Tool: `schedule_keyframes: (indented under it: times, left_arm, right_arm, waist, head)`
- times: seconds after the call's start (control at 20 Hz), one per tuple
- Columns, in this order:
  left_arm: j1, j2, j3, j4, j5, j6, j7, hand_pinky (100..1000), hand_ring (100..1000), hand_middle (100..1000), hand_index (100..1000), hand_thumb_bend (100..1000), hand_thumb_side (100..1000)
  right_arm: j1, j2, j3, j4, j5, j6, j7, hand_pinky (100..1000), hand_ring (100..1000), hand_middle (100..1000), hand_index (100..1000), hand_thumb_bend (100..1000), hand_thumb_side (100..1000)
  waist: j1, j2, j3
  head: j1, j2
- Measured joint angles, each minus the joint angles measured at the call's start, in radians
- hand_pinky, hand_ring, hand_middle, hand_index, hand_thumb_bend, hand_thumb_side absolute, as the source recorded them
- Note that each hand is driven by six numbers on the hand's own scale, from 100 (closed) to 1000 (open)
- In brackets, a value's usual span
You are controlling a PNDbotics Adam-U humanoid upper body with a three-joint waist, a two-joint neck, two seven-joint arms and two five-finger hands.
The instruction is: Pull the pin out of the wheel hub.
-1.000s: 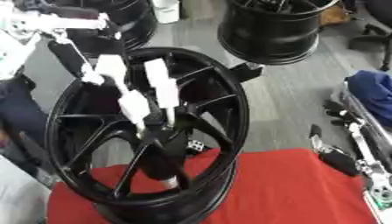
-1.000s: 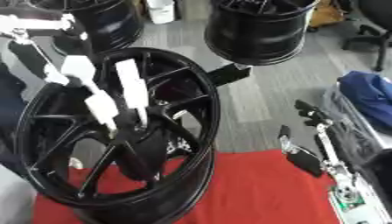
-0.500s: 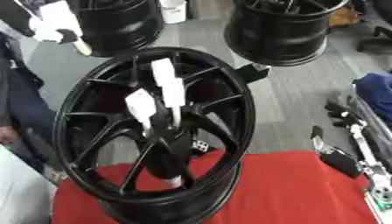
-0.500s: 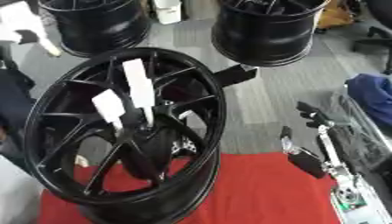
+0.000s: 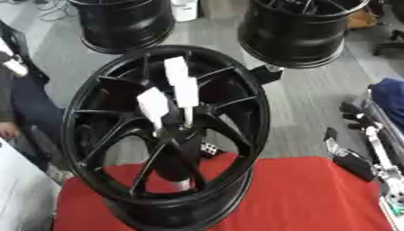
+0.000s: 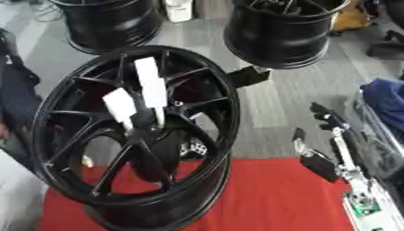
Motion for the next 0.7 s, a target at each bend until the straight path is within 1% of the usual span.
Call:
schedule_keyframes:
  times: [0.2,0.25,0.3,0.35,0.4,0.45,0.55,0.7]
  left_arm:
    - [0.112,-0.012,0.023,0.051,-0.036,0.025,-0.003,654,540,491,612,392,176]
    - [0.132,-0.022,0.026,0.07,-0.046,0.032,-0.003,677,606,567,683,463,231]
    - [0.149,-0.033,0.031,0.09,-0.056,0.039,-0.002,694,652,620,728,555,301]
    - [0.166,-0.047,0.037,0.113,-0.067,0.048,0.005,723,711,700,785,699,422]
    - [0.181,-0.062,0.043,0.137,-0.079,0.058,0.015,747,749,756,827,773,482]
    - [0.195,-0.079,0.049,0.161,-0.088,0.069,0.031,790,809,822,878,842,542]
    - [0.226,-0.119,0.07,0.202,-0.105,0.093,0.08,787,826,841,880,840,576]
    - [0.265,-0.18,0.108,0.228,-0.108,0.125,0.176,785,826,841,879,838,579]
  right_arm:
    - [0.002,0.0,0.0,0.0,0.0,0.002,-0.002,784,855,852,951,100,460]
    - [0.003,0.0,0.0,0.0,0.0,0.003,-0.003,784,855,852,951,100,461]
    - [0.003,0.0,-0.001,0.0,0.0,0.003,-0.003,784,855,852,951,100,463]
    - [0.003,0.0,-0.001,0.0,0.0,0.003,-0.003,784,855,852,951,100,463]
    - [0.003,0.001,-0.001,0.0,0.0,0.003,-0.003,784,855,852,951,100,464]
    - [0.003,0.001,-0.001,0.0,0.0,0.003,-0.003,784,856,852,951,100,464]
    - [0.003,0.002,-0.001,0.0,0.0,0.004,-0.003,785,856,852,951,100,465]
    - [0.003,0.005,-0.005,0.0,0.0,0.006,-0.005,785,856,852,951,100,465]
  waist:
    - [-0.006,0.0,0.008]
    - [-0.007,0.0,0.009]
    - [-0.008,0.0,0.01]
    - [-0.009,0.0,0.01]
    - [-0.01,0.0,0.011]
    - [-0.012,0.0,0.011]
    - [-0.017,0.0,0.011]
    - [-0.024,0.003,0.013]
  head:
    - [0.0,0.0]
    - [0.0,0.0]
    - [0.0,0.0]
    - [0.0,0.0]
    - [0.0,0.0]
    - [0.0,0.0]
    - [0.0,0.0]
    - [0.0,0.0]
